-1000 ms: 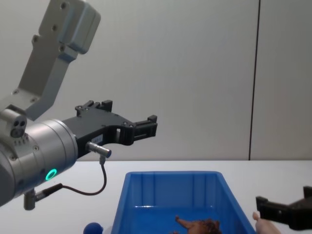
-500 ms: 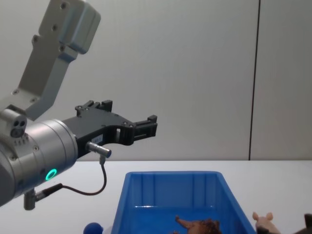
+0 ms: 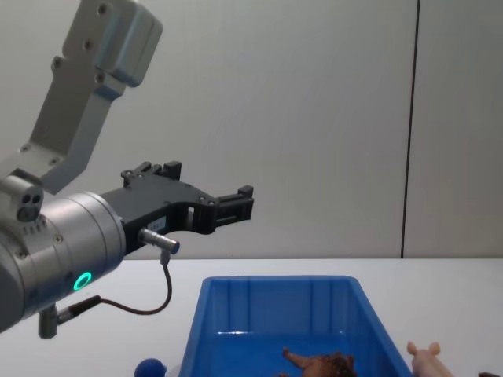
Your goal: Pick up the two dolls from the table and place them into the box.
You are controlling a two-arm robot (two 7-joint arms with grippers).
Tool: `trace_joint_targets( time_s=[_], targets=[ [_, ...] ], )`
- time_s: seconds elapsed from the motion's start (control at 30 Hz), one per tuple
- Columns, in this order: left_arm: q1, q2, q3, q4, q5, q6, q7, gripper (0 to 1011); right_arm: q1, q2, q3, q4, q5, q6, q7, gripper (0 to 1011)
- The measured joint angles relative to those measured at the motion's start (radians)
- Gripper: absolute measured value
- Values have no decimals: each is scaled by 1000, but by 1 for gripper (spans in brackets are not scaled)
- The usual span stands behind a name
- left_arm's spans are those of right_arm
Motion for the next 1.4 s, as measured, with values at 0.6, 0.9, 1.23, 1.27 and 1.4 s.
trace_joint_targets(
  time_s=[0.6,0.9,1.23,1.27,1.4],
  targets=[
    [0,0,0,0,0,0,0,1001,8,-10,4,24,-18,5,-19,485],
    [0,0,0,0,0,0,0,1001,8,-11,9,13,-26,-12,-28,380],
    [0,0,0,0,0,0,0,1001,16,-13,11,-21,-31,-66,-2,381],
    [0,0,0,0,0,0,0,1001,17,-14,11,-24,-31,-70,2,381],
    [0,0,0,0,0,0,0,1001,27,-18,11,-39,-21,-96,39,380]
  ],
)
